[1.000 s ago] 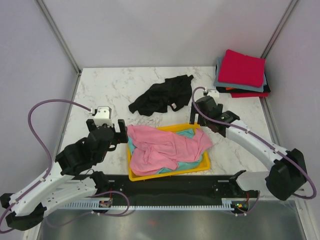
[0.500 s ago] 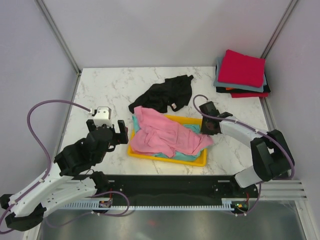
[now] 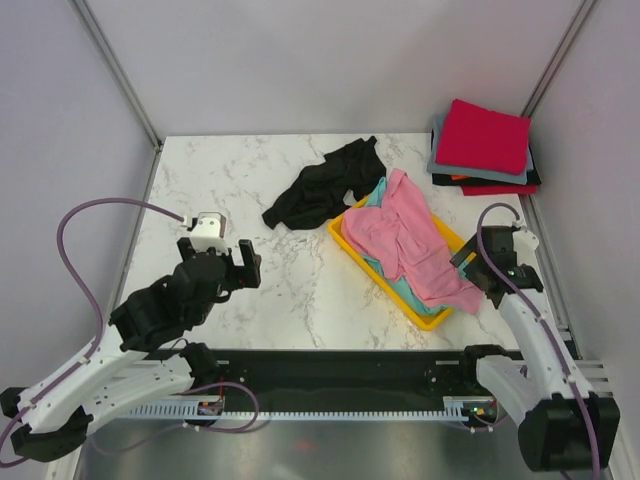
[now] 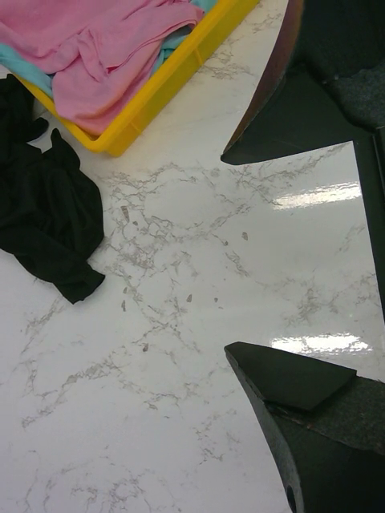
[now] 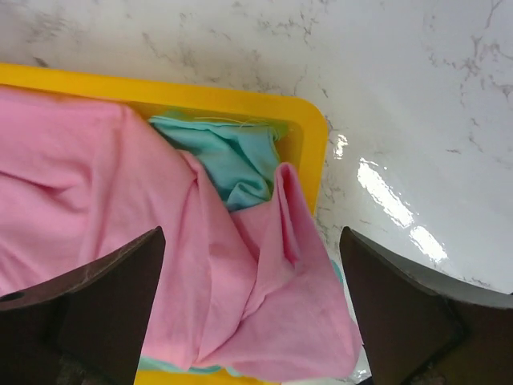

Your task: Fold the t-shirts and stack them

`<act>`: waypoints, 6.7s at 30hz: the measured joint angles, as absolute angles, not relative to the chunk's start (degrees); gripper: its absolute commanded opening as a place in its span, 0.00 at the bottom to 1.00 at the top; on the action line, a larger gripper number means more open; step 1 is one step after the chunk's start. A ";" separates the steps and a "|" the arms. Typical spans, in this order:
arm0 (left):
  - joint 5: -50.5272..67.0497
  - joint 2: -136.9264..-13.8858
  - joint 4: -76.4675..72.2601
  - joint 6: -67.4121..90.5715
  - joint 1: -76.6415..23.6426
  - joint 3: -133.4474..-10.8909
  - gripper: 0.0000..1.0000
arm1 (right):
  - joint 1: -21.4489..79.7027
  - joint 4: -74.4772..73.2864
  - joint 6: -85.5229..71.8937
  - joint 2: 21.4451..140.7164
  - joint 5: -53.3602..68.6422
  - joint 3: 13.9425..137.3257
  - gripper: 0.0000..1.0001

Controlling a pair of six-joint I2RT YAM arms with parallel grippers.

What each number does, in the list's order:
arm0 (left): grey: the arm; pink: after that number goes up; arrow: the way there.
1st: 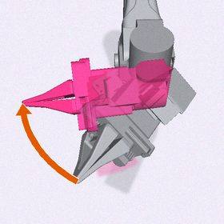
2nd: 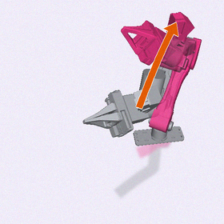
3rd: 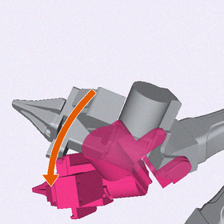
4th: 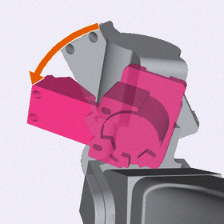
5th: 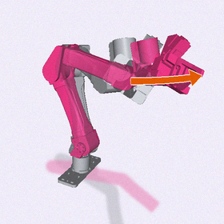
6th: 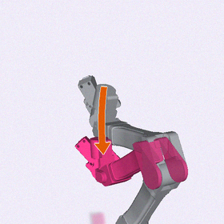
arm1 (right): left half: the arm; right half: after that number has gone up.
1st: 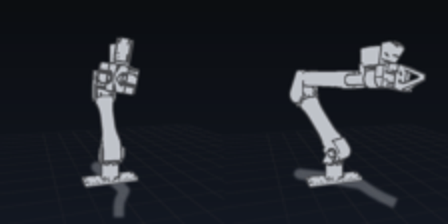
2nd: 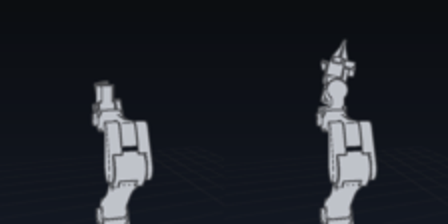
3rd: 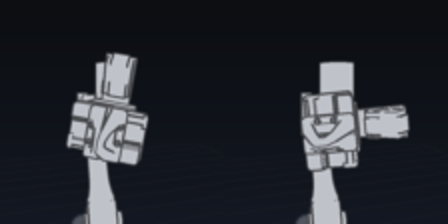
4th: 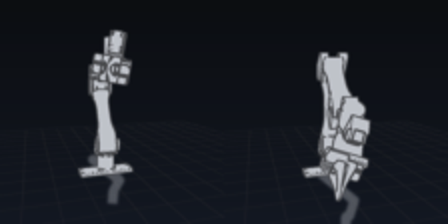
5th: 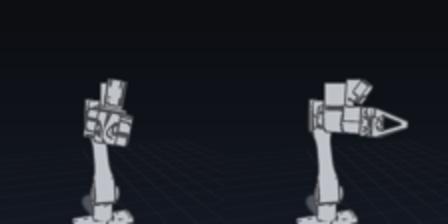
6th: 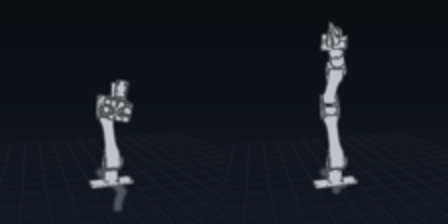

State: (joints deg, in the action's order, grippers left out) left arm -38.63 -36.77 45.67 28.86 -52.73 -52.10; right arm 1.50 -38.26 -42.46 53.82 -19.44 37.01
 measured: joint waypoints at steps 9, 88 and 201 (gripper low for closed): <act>-38.48 -35.81 45.25 28.86 -52.73 -52.07 1.00 | 17.96 -36.99 -39.86 51.77 -14.57 54.19 0.98; -17.82 -81.08 29.63 27.00 -27.70 -67.29 0.96 | 8.12 -33.82 -37.87 49.19 -7.84 42.57 0.94; -4.34 -44.07 46.89 27.24 -16.19 -49.80 0.02 | 39.90 -26.52 -28.10 101.89 -8.01 77.45 0.78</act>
State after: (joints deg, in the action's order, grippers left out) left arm -4.34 -44.07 46.89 27.24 -16.19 -49.80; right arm 39.90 -26.52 -28.10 101.89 -8.01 77.45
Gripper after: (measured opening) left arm 0.034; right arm 0.806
